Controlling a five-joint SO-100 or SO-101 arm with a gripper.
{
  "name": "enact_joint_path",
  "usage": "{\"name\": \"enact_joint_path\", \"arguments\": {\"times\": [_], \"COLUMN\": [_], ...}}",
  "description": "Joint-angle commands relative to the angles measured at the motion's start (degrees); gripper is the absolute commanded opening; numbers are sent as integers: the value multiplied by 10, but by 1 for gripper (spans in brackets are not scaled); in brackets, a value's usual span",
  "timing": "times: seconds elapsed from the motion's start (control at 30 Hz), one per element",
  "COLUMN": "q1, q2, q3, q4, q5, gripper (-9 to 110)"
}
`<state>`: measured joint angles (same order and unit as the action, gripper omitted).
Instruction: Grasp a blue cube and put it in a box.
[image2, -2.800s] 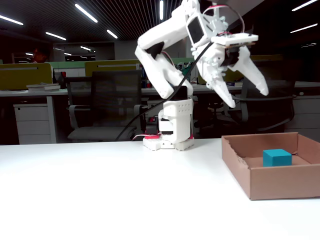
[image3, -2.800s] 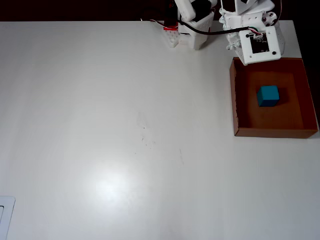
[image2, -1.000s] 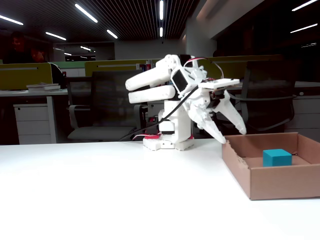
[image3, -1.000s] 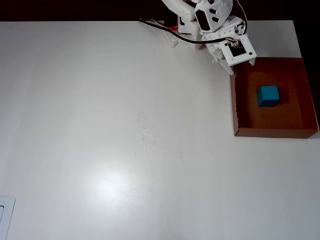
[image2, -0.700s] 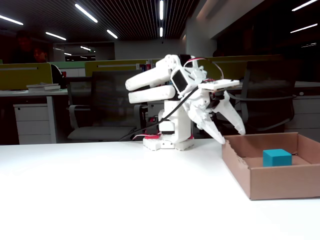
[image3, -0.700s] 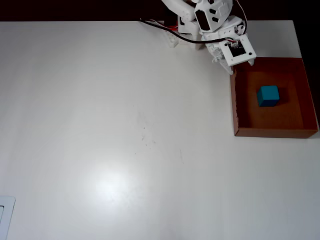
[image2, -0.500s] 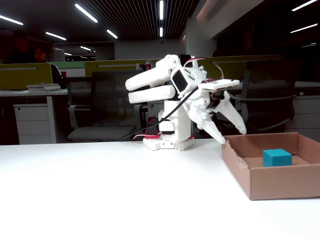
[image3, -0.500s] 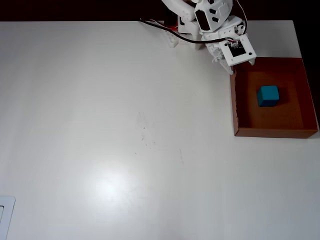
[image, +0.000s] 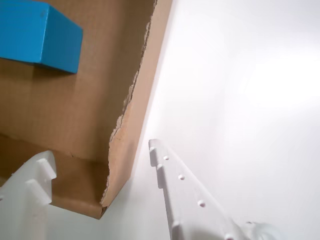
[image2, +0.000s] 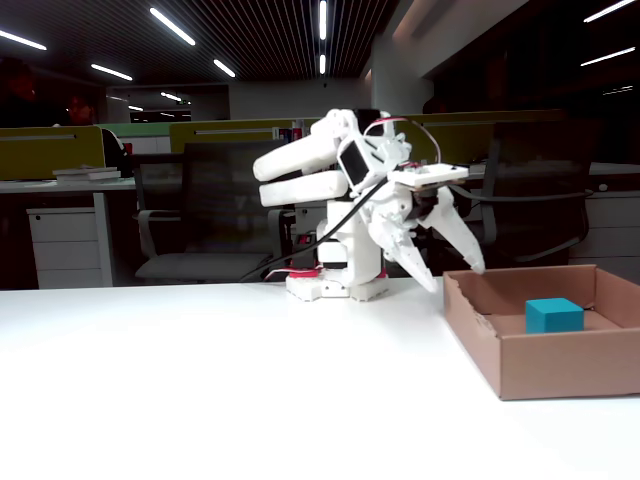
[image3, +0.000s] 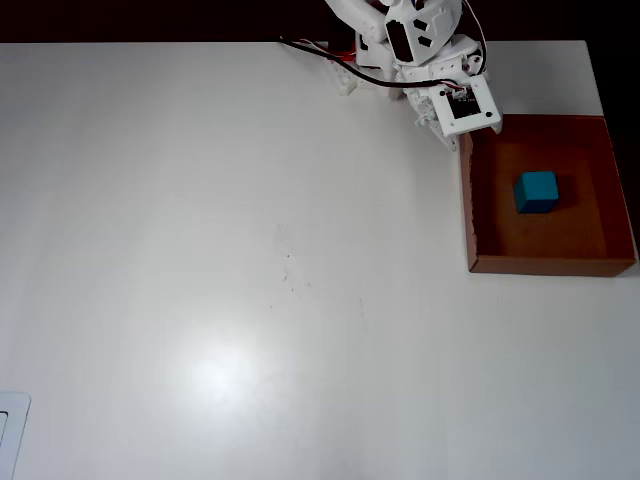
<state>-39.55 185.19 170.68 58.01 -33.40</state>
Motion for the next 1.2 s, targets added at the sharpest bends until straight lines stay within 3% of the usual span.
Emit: {"name": "enact_joint_path", "arguments": {"times": [0.0, 1.17], "q1": [3, -14], "q2": [4, 4], "q3": [-4, -4], "q4": [5, 33], "q5": [3, -2], "gripper": [24, 24]}}
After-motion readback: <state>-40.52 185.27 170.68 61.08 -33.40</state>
